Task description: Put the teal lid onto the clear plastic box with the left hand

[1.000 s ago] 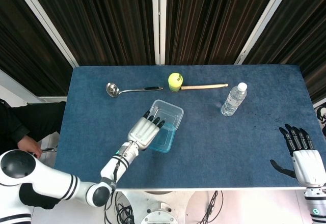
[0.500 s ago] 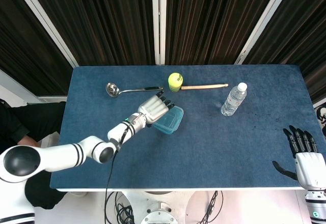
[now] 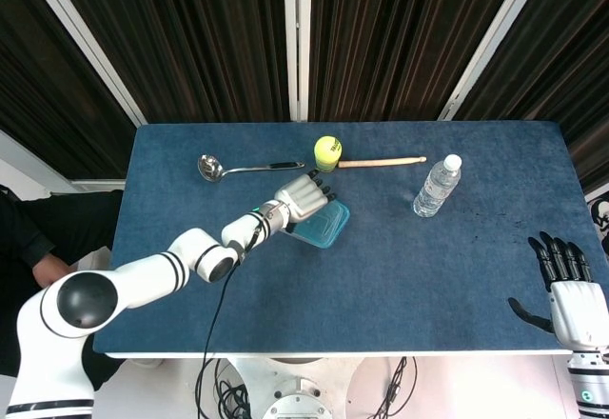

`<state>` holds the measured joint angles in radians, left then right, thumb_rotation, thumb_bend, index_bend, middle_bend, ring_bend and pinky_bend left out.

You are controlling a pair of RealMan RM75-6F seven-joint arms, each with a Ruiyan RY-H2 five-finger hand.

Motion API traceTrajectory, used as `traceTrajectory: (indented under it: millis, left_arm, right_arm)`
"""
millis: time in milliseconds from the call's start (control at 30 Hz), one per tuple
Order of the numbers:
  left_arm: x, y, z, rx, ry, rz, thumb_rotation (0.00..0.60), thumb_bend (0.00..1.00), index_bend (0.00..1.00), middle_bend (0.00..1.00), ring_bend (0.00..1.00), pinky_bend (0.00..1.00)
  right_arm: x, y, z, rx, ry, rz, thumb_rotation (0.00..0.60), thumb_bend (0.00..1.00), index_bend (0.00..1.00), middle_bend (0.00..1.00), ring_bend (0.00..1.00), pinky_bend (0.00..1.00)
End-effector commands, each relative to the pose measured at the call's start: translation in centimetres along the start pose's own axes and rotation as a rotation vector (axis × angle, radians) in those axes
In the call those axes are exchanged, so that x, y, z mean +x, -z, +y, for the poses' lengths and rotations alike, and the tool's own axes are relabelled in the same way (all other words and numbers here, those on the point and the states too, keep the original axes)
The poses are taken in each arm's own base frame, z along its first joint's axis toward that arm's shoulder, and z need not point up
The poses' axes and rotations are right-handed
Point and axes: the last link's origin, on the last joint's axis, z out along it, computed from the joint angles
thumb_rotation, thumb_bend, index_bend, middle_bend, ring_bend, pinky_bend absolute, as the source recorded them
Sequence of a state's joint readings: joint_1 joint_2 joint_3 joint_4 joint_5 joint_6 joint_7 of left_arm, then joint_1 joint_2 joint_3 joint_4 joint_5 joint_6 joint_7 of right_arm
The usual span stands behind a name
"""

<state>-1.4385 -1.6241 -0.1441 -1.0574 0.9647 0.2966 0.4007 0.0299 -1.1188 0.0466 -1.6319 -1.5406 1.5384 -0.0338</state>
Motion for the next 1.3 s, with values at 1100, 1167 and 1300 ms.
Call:
traceTrajectory:
  millis: [1100, 1167, 1300]
  left_arm:
    - [1.4, 0.6, 0.6, 0.107, 0.061, -0.076, 0.6, 0.05, 0.28, 0.24, 0.11, 0.05]
    - [1.3, 0.6, 0.8, 0.117, 0.068, -0.08, 0.6, 0.05, 0.28, 0.24, 0.11, 0.05]
    - [1.1, 0.3, 1.0, 0.139, 0.064, -0.089, 0.6, 0.05, 0.27, 0.24, 0.11, 0.05]
  right_arm:
    - [0.0, 0.0, 0.6, 0.005, -0.016, -0.006, 0.6, 0.12, 0.0, 0.0, 0.0, 0.0]
    - [0.0, 0.0, 0.6, 0.008, -0.016, -0.007, 0.6, 0.12, 0.0, 0.0, 0.0, 0.0]
    - [0.0, 0.0, 0.7, 0.006, -0.018, -0.004, 0.6, 0.12, 0.0, 0.0, 0.0, 0.0]
